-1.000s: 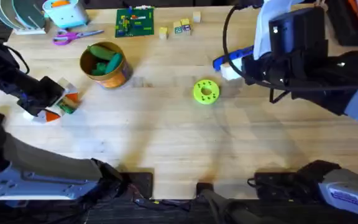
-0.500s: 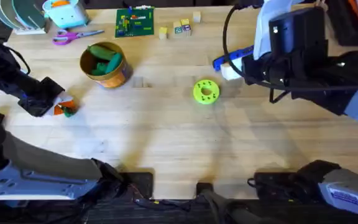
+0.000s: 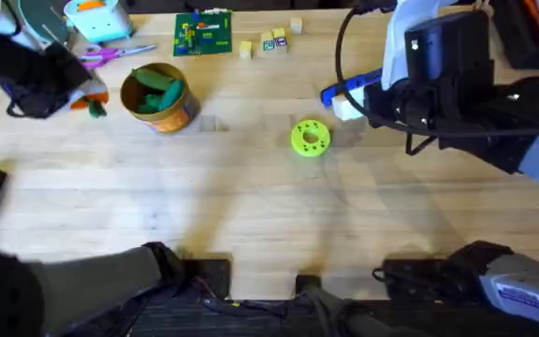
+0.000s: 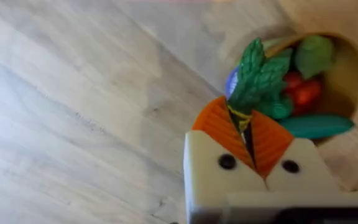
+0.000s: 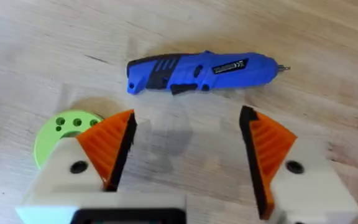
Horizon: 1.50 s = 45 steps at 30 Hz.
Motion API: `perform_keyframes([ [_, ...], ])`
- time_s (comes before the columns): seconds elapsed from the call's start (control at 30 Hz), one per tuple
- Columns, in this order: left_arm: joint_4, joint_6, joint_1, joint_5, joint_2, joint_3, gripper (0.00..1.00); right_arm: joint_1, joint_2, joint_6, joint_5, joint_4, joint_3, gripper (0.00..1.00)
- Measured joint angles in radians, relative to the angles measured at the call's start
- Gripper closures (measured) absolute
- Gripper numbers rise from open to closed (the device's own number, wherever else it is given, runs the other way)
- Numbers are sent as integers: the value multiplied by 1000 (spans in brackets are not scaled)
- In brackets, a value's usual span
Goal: Pick up the gripper from the table and insert it into the empty holder that is missing its gripper. Then pick up a screw, insert it into the mounting hole, and use the screwdriver to tighten it. Finally, clean up the table by picking up the vegetable and placing it into the bucket.
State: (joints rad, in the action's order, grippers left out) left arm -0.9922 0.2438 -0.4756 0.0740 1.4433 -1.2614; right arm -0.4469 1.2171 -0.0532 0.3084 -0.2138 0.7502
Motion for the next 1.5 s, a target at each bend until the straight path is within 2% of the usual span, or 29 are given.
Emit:
perform_keyframes([
  [0.2,28,-38,187,14,-104,-6,978,0,0,0,0,0,0,9],
  [0.33,27,20,259,16,-82,-8,978,0,0,0,0,0,0,7],
  [0.5,35,149,284,16,6,-8,979,0,0,0,0,0,0,7],
  [0.63,35,207,280,13,49,-8,975,0,0,0,0,0,0,7],
  [0.67,35,214,280,11,50,-8,921,0,0,0,0,0,0,7],
  [0.7,35,220,280,11,50,-8,819,0,0,0,0,0,0,7],
  [0.87,33,242,280,4,48,-8,56,0,0,0,0,0,0,7],
  [0.93,19,244,280,1,48,-12,10,0,0,0,0,0,0,7],
  [1.03,-51,242,281,0,48,-47,9,0,0,0,0,-15,0,7],
  [1.17,-171,171,299,-7,48,-173,9,0,0,0,0,-53,0,9],
  [1.27,-256,85,341,-12,43,-255,9,0,-2,0,0,-118,2,8],
  [1.37,-333,-2,415,-15,28,-318,9,0,-25,0,-3,-281,16,7],
  [1.5,-353,-105,540,-21,-7,-360,9,0,-85,0,-4,-503,109,9],
])
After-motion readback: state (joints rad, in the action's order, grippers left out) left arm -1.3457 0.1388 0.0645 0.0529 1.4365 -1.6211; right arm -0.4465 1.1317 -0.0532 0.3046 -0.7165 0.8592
